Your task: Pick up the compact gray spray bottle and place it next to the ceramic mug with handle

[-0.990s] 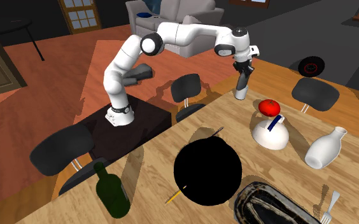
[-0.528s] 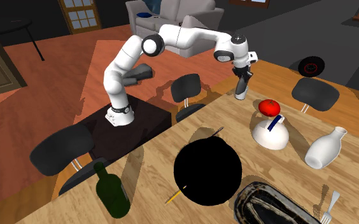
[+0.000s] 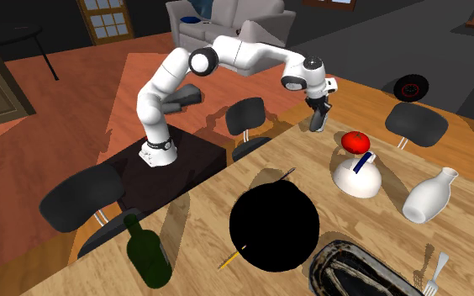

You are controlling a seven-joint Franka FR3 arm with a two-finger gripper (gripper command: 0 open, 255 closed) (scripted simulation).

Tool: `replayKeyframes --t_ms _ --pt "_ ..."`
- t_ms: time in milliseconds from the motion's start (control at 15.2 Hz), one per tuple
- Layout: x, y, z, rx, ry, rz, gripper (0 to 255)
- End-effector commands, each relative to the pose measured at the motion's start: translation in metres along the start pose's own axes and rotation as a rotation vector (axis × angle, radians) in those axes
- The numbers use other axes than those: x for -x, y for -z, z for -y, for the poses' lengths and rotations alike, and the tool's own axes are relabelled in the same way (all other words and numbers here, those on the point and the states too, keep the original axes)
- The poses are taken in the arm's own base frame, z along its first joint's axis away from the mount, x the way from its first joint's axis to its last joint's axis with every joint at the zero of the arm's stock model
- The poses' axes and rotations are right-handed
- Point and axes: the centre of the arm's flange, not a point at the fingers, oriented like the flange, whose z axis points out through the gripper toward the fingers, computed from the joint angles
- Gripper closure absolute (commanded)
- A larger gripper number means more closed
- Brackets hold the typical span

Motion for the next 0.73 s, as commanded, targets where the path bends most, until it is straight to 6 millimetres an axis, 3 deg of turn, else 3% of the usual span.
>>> replayKeyframes --t_ms 0,660 --pt "0.005 -0.009 0.001 0.0 0.0 -0.001 255" --pt "0.032 -0.054 0.001 0.0 0.0 -0.001 255"
